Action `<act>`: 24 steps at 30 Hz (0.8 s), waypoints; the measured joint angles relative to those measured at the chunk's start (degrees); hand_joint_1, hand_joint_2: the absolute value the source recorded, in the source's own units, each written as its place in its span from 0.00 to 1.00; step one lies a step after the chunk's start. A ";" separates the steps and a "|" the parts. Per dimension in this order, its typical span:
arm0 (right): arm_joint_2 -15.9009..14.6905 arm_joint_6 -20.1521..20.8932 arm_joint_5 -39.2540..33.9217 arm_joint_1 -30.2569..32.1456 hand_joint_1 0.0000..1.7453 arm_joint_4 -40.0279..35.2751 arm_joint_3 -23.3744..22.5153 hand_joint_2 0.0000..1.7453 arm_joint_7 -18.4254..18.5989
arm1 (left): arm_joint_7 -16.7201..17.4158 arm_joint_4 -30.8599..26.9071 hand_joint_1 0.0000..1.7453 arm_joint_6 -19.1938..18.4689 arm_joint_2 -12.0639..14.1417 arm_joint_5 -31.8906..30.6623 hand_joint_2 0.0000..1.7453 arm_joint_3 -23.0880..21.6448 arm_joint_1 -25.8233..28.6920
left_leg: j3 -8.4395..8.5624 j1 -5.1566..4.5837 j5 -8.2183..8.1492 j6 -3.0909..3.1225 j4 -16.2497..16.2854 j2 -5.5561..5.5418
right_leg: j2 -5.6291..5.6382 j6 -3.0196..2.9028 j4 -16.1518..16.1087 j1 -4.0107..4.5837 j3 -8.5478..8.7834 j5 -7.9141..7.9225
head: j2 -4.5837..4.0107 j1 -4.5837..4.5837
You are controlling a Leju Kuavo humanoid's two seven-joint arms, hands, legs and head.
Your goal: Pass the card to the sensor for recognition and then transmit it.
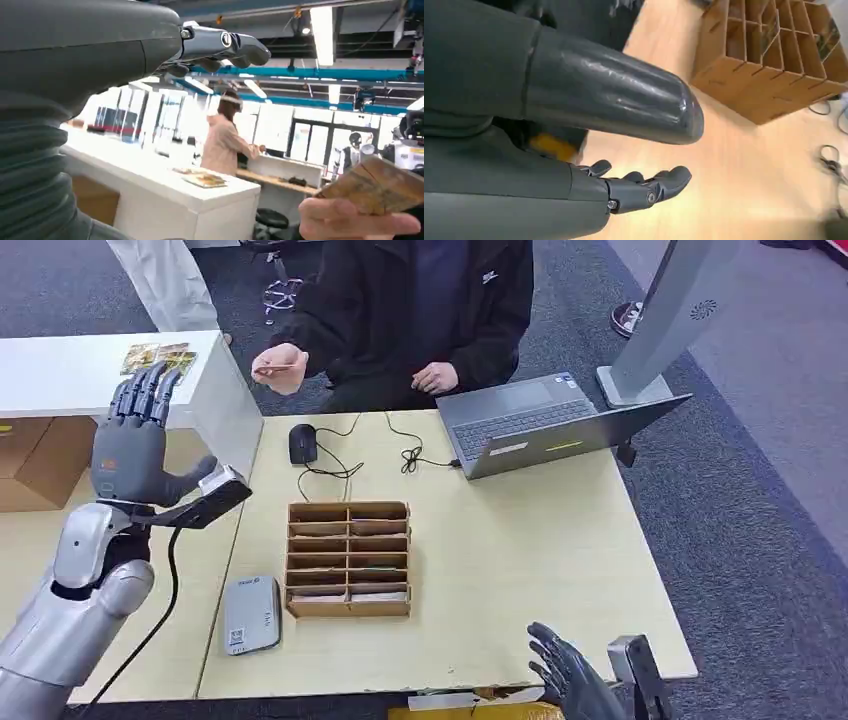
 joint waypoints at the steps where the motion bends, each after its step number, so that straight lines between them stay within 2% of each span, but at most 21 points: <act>1: 1.45 -1.86 5.71 -4.47 0.00 -0.96 -0.07 0.00 -4.81 | -1.38 -1.40 0.00 -0.35 -0.90 2.16 1.00 0.55 1.30 | -0.05 0.06 0.02 -0.03 0.00 0.36 | 0.36 -0.22 0.00 0.04 -0.26 0.22 | 0.00 0.06; 2: 4.70 -2.31 11.98 -10.84 0.00 -0.96 -0.33 0.00 -7.89 | -2.70 -2.94 0.00 -0.68 -2.07 3.96 1.00 0.76 2.07 | 0.08 0.09 0.08 -0.12 0.03 0.99 | 0.98 -0.17 -0.05 0.07 -0.54 0.45 | 0.00 0.07; 4: 10.00 -1.81 17.87 -20.64 0.00 -0.17 -0.92 0.00 -7.98 | -5.51 -6.01 0.00 -0.59 -5.71 8.33 1.00 0.72 3.59 | 0.24 -0.01 0.15 -0.11 0.05 1.35 | 1.31 -0.17 -0.07 -0.01 -0.56 0.58 | -0.02 -0.37; 5: 11.70 -1.08 18.98 -23.06 0.00 -0.21 -1.27 0.00 -8.22 | -8.07 -7.76 0.00 -0.24 -7.00 12.27 0.00 0.72 4.63 | 0.31 0.08 0.23 -0.13 0.05 1.22 | 1.21 -0.17 -0.07 0.03 -0.40 0.58 | -0.02 -0.53; 8: 13.68 -0.69 19.62 -25.31 0.00 -0.08 -2.25 0.00 -9.38 | -13.06 -11.16 0.00 0.50 -8.55 22.07 0.00 0.89 7.63 | 0.25 0.22 0.40 -0.15 0.05 0.39 | 0.49 -0.17 -0.06 0.18 -0.16 0.53 | 0.00 -0.39; 12: 14.66 -0.69 19.55 -26.80 0.00 0.05 -2.65 0.00 -10.67 | -17.96 -14.72 0.00 -0.61 -10.03 31.54 0.00 1.35 11.68 | 0.12 0.26 0.43 -0.20 0.04 0.31 | 0.42 -0.17 -0.05 0.19 -0.25 0.53 | 0.00 -0.40; 17: 15.21 -0.85 19.31 -28.05 0.00 0.20 -2.65 0.00 -10.84 | -19.08 -17.57 0.00 -2.25 -11.19 35.63 0.00 1.35 14.79 | 0.07 0.26 0.42 -0.21 0.04 0.25 | 0.34 -0.21 -0.05 0.22 -0.25 0.47 | 0.00 -0.37; 24: 15.56 -1.11 18.67 -28.99 0.00 0.31 -2.56 0.00 -11.07 | -19.56 -18.64 0.00 -5.47 -12.17 40.69 0.00 1.33 15.98 | 0.07 0.26 0.43 -0.20 0.04 0.22 | 0.32 -0.21 -0.05 0.22 -0.24 0.47 | 0.00 -0.37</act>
